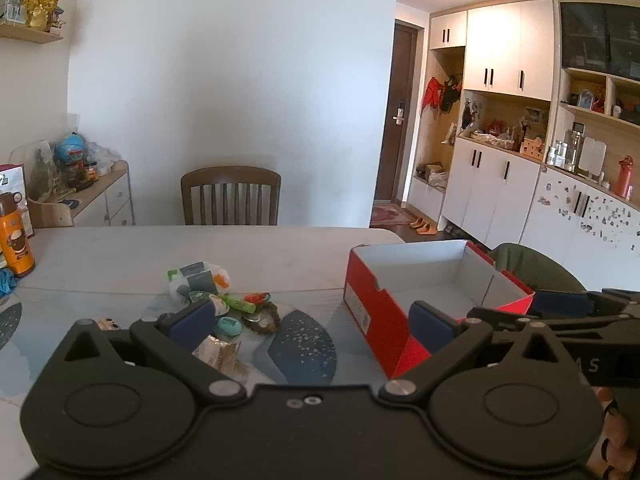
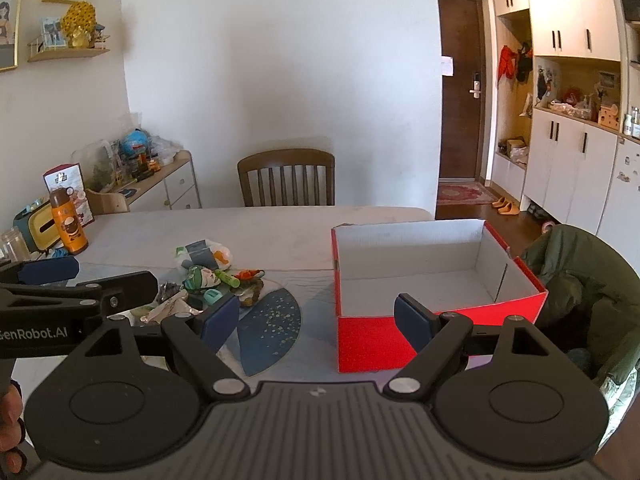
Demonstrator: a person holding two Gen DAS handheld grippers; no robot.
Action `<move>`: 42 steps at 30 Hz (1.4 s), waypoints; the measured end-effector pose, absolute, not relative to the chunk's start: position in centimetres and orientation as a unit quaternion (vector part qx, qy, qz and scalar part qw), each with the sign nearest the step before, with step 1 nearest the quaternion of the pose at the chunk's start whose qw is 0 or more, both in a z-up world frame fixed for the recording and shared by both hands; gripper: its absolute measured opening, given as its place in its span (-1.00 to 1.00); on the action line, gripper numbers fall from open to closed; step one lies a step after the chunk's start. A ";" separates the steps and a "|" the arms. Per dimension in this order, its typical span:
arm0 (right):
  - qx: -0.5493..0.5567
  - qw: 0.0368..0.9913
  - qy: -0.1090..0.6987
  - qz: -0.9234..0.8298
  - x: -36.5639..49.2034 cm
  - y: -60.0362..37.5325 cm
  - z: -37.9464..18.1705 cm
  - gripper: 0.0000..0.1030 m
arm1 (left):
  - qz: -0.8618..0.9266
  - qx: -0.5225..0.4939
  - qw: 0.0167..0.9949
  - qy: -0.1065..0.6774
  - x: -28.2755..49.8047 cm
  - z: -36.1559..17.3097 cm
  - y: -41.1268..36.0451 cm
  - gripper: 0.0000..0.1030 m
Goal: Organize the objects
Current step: 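Reach both grippers toward the cluttered items on the table, then grasp the yellow box with the left gripper while the right gripper grasps the silver snack bag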
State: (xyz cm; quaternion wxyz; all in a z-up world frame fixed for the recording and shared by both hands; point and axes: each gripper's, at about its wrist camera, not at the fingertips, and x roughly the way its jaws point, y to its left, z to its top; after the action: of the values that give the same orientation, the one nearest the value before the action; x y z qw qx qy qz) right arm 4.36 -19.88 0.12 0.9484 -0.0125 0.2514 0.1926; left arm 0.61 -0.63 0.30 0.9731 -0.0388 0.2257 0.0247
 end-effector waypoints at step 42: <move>-0.169 0.854 0.367 0.328 17.6 4.4 -9.8 0.65 | 0.060 -0.054 0.915 0.395 9.0 -14.0 18.4 0.97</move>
State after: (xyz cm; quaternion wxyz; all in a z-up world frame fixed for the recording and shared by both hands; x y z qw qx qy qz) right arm 17.63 4.39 -9.76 0.8537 -0.1687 0.3674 0.3282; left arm 9.02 18.36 -14.02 0.9152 -0.0538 0.3949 0.0602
